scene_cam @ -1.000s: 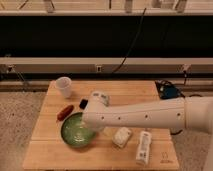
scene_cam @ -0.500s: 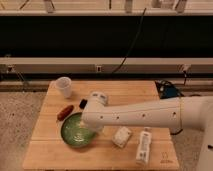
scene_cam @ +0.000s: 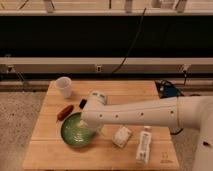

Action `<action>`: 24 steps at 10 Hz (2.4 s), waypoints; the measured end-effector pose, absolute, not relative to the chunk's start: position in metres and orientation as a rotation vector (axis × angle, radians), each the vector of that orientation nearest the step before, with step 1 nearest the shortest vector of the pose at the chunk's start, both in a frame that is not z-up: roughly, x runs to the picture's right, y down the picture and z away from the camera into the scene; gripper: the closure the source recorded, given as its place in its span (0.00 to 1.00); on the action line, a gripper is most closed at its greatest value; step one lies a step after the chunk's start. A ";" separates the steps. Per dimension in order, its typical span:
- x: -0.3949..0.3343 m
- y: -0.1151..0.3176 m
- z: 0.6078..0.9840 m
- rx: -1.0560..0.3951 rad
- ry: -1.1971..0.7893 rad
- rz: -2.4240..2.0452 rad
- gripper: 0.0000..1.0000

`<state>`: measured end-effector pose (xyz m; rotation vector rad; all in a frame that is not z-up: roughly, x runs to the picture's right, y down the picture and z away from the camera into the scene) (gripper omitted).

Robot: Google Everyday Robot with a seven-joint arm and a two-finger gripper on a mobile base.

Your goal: Drag the ceramic bowl in a circle

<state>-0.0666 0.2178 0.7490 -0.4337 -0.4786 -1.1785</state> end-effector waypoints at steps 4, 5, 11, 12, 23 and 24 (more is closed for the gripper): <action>-0.071 0.219 0.750 -0.438 -0.497 -1.211 0.20; -0.073 0.220 0.750 -0.438 -0.505 -1.220 0.20; -0.075 0.222 0.758 -0.450 -0.552 -1.231 0.20; -0.075 0.222 0.759 -0.452 -0.556 -1.232 0.20; -0.081 0.229 0.769 -0.461 -0.606 -1.265 0.20; -0.080 0.230 0.770 -0.463 -0.612 -1.267 0.20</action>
